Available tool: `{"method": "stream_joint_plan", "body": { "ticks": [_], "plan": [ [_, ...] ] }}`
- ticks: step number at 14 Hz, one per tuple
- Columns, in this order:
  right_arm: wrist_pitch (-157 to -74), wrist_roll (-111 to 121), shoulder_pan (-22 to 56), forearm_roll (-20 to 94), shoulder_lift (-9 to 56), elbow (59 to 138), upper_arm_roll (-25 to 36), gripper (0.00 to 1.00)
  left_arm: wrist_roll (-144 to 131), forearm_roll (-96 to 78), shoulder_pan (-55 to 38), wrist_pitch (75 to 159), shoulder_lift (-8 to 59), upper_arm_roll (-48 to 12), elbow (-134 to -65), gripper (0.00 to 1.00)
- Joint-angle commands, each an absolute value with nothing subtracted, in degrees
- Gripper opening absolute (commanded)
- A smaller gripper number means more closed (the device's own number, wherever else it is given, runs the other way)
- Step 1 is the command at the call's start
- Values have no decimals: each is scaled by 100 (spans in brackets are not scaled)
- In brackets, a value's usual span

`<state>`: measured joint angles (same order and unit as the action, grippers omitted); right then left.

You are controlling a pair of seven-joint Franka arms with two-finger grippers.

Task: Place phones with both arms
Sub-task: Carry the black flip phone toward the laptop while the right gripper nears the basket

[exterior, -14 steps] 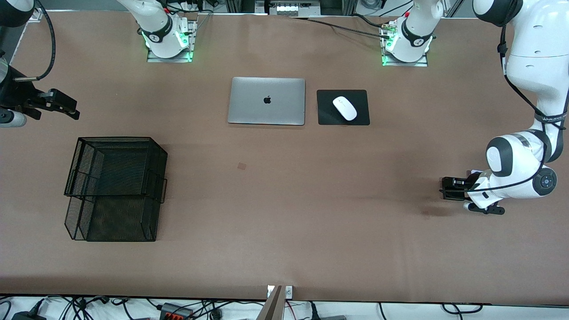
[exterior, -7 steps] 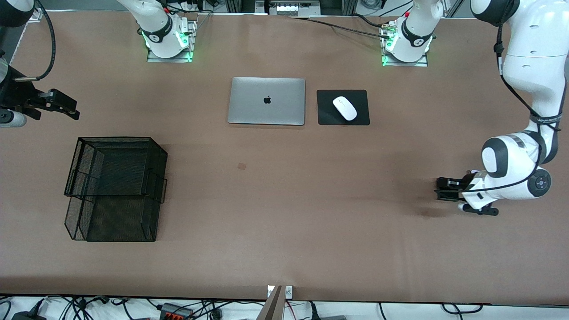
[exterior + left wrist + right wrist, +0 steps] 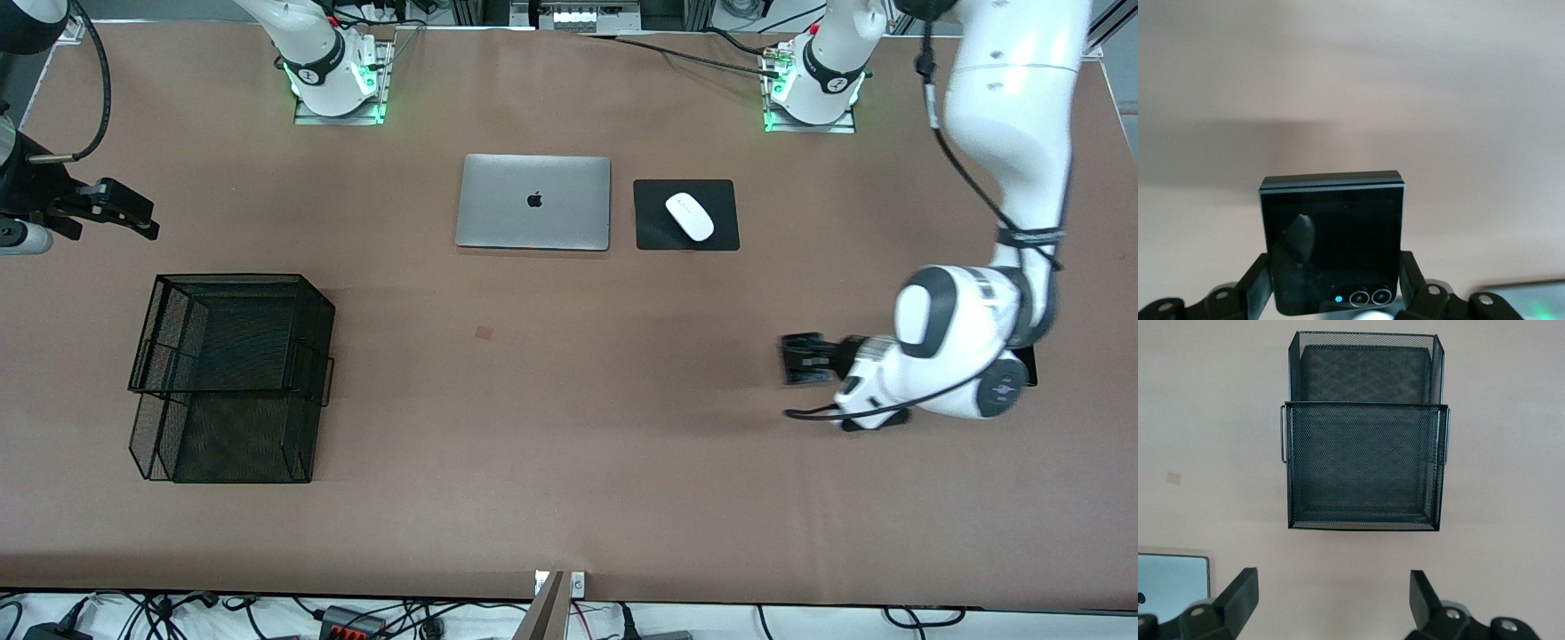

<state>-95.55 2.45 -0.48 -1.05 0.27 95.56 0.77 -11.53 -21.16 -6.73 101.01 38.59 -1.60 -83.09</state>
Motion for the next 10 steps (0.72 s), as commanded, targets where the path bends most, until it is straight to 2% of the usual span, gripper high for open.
{"method": "stream_joint_plan", "body": {
  "ticks": [1, 7, 10],
  "plan": [
    [-9536, 220, -53, -193, 53, 9475, 62, 100, -2280, -2871, -1246, 9940, 3876, -44, -8043, 38],
    [-9571, 211, -105, -193, 175, 9475, 88, 100, -4024, -3382, -2240, 9984, 4718, -44, -6471, 35],
    [-9677, 211, -185, -193, 220, 9475, 79, 100, -4631, -3867, -2696, 10587, 4851, 157, -6364, 37]
  ]
}}
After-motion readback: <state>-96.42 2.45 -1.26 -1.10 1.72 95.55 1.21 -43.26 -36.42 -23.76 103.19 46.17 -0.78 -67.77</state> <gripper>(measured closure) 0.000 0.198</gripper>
